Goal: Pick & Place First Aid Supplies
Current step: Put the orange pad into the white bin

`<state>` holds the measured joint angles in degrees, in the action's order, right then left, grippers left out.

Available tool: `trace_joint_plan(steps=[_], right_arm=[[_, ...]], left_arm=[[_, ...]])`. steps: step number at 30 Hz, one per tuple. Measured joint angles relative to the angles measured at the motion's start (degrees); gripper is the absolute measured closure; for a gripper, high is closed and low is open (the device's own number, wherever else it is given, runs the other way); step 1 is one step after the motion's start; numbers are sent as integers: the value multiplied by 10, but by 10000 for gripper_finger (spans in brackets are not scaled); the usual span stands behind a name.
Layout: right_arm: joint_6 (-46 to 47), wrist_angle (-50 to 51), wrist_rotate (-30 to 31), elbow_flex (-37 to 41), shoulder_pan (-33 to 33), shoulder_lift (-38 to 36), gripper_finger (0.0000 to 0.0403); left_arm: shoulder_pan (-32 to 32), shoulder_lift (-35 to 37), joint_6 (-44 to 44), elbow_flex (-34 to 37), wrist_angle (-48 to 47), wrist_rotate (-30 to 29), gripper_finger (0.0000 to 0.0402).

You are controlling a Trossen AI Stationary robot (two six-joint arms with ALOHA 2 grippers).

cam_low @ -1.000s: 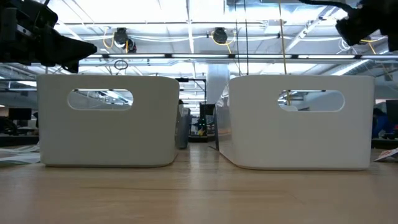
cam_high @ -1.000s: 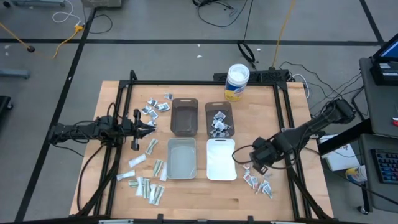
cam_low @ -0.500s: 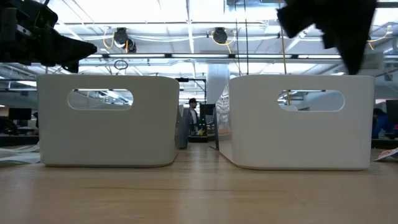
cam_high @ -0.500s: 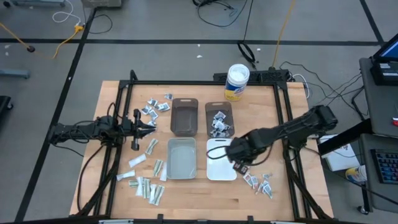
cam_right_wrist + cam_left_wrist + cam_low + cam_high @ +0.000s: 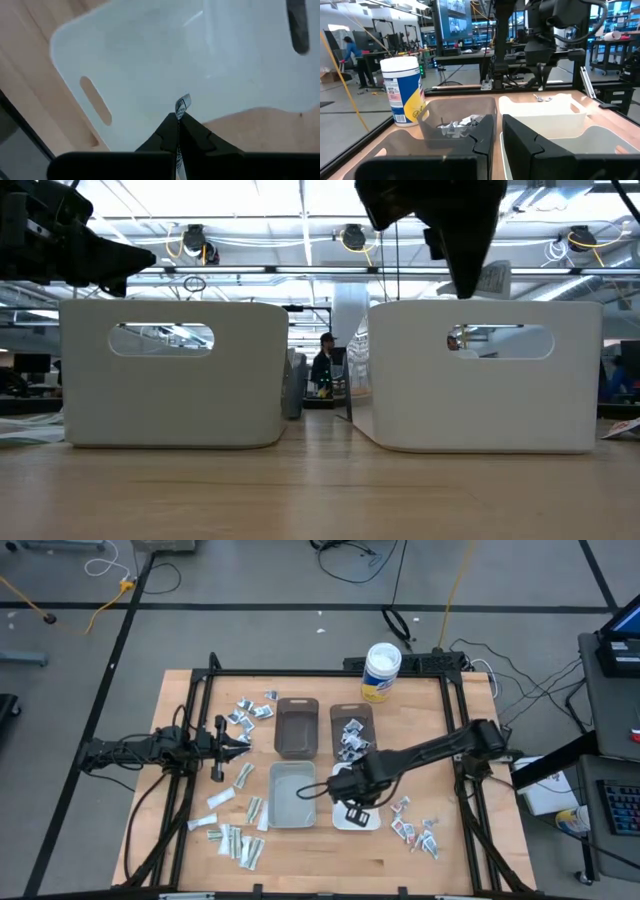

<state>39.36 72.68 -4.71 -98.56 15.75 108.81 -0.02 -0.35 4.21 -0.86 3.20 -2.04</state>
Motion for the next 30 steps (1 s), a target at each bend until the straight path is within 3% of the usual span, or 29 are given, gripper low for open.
trace_joint_plan(steps=[7,12,16,24,30], right_arm=[[-28,-24,0,20,0,5,394],[-41,-101,0,66,0,5,370],[-41,-150,0,102,1,5,334],[-57,-127,2,102,0,1,230],[-43,-100,6,90,1,-52,205]], left_arm=[[0,0,0,0,0,0,355],[0,0,0,0,0,0,355],[0,0,0,0,0,0,355],[0,0,0,0,0,0,355],[0,0,0,0,0,0,355]])
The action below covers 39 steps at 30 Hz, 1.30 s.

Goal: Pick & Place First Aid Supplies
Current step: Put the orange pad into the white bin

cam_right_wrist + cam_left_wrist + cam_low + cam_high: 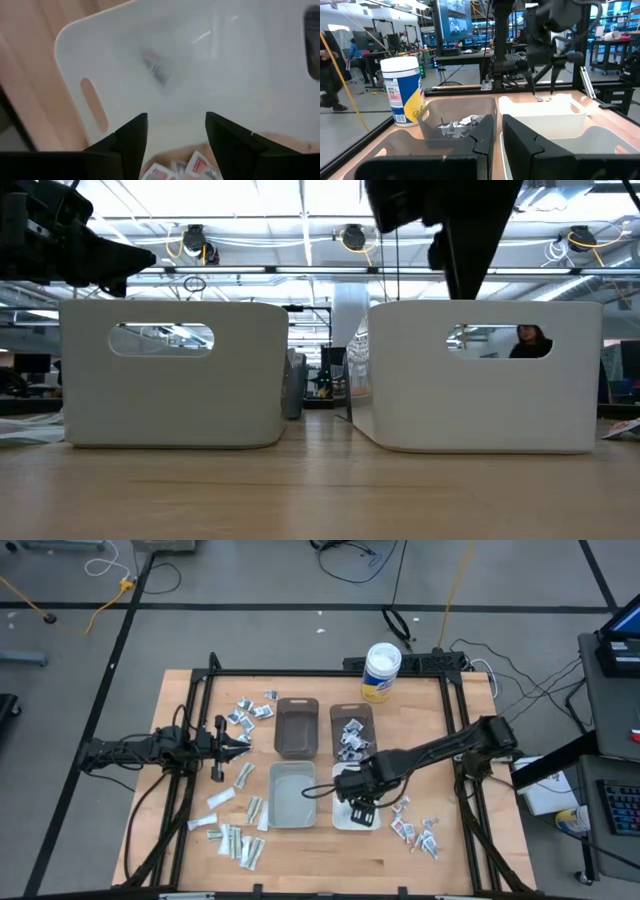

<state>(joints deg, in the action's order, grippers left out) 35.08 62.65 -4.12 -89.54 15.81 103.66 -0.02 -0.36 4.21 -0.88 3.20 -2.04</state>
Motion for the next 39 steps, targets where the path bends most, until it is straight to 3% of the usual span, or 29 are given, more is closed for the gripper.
trace_joint_plan(steps=[7,18,32,39], right_arm=[[68,38,28,20,8,-69,215],[152,35,25,144,25,-157,216],[289,39,-36,276,168,-267,222],[307,40,-38,310,224,-299,223]], left_arm=[[0,0,0,0,0,0,355],[0,0,0,0,0,0,355],[0,0,0,0,0,0,355],[0,0,0,0,0,0,355]])
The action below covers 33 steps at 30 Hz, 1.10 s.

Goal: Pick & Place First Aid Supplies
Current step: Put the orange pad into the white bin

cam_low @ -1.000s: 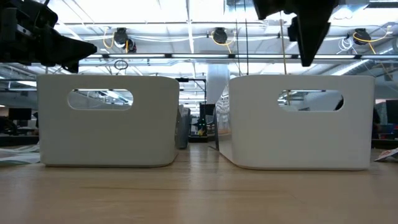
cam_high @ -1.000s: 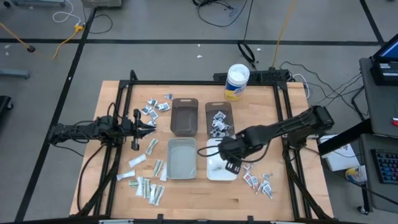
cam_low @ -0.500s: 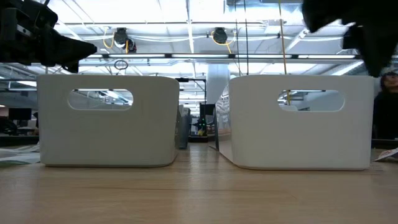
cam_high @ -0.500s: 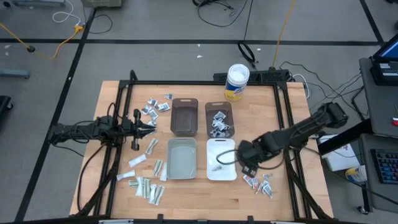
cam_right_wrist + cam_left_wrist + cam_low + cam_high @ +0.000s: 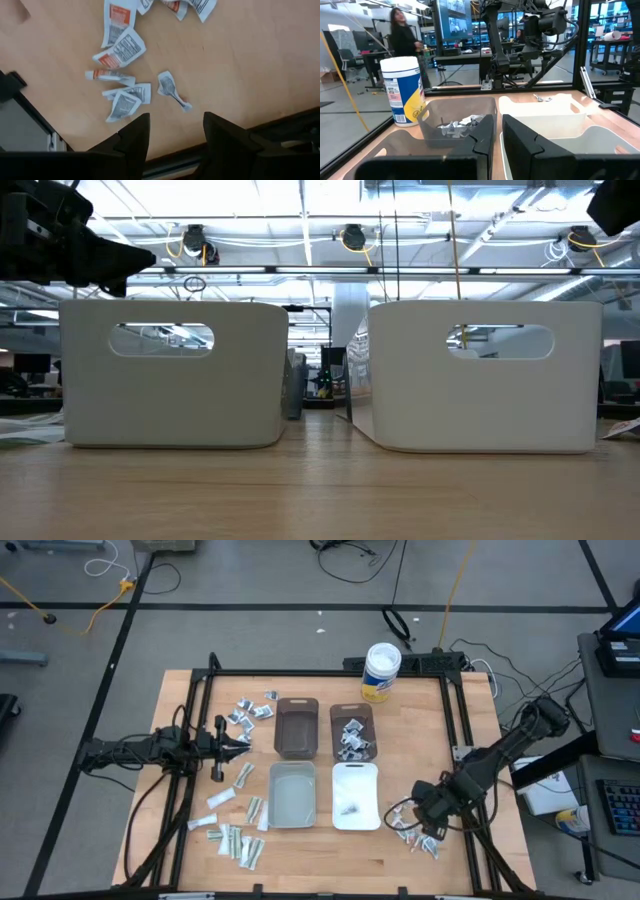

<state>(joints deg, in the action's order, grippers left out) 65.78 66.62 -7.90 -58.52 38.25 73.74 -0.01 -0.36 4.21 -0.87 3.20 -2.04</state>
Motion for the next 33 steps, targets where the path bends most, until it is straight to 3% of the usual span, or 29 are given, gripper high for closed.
trace_joint_plan(steps=[4,11,16,21,26,33], right_arm=[[-3,-12,1,7,11,4,223],[-27,-95,-36,91,26,31,223],[-42,-117,-29,133,28,41,223],[-66,-169,-57,144,31,60,223],[-80,-184,-28,149,36,80,223],[-81,-213,-31,170,38,102,223]], left_arm=[[0,0,0,0,0,0,355],[0,0,0,0,0,0,355],[0,0,0,0,0,0,355],[0,0,0,0,0,0,355],[0,0,0,0,0,0,355],[0,0,0,0,0,0,355]])
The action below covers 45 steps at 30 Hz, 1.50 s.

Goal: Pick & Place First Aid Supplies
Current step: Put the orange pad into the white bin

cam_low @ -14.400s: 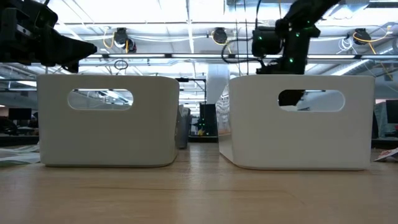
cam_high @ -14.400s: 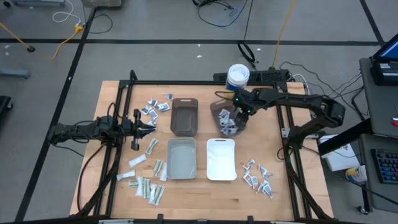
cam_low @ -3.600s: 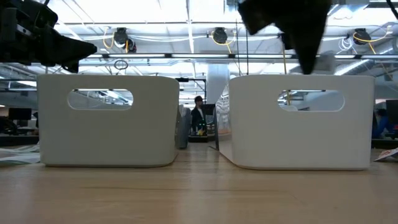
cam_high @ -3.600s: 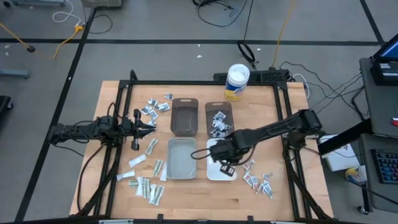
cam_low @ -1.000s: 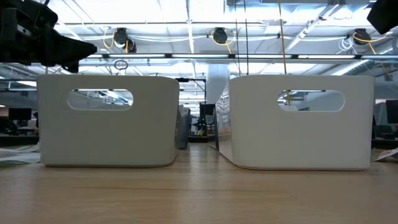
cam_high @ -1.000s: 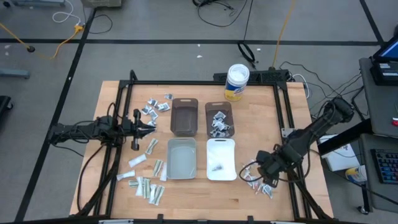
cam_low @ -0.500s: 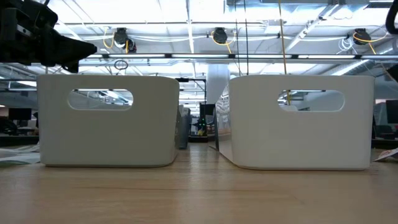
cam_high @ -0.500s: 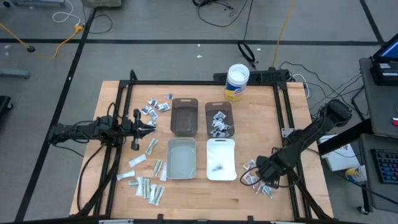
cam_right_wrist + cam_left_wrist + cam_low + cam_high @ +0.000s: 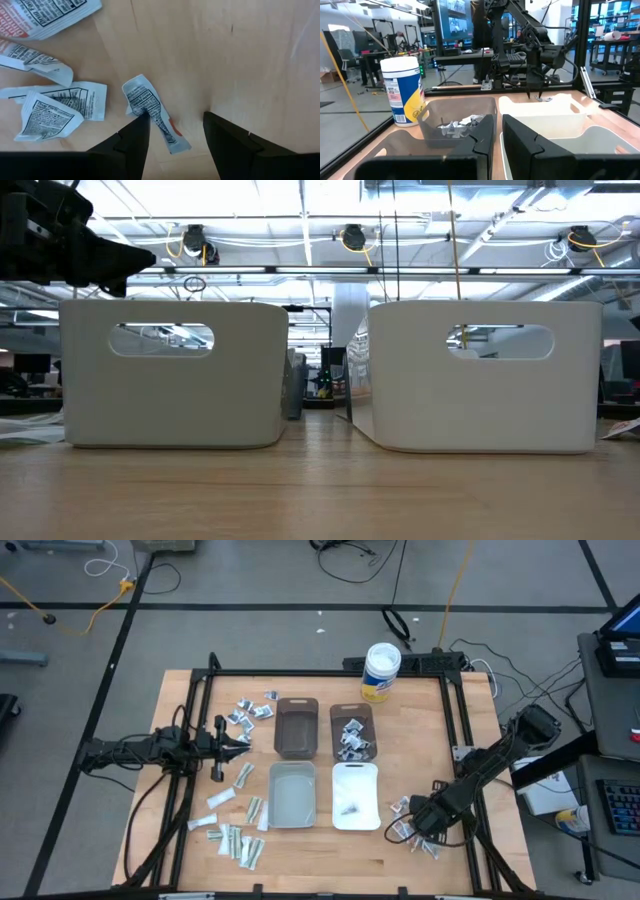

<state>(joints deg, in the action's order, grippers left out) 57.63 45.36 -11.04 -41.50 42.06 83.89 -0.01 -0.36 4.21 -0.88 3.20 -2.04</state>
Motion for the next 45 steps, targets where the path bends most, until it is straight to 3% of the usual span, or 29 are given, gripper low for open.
trace_joint_plan(steps=[7,16,25,37,45], right_arm=[[1,-13,-10,2,1,5,245],[57,-23,-19,2,1,6,391],[76,6,-7,-12,-23,-35,401],[1,243,-8,-134,-87,-112,402],[-36,282,3,-200,-146,-92,403]], left_arm=[[0,0,0,0,0,0,355],[0,0,0,0,0,0,355],[0,0,0,0,0,0,355],[0,0,0,0,0,0,355],[0,0,0,0,0,0,355]])
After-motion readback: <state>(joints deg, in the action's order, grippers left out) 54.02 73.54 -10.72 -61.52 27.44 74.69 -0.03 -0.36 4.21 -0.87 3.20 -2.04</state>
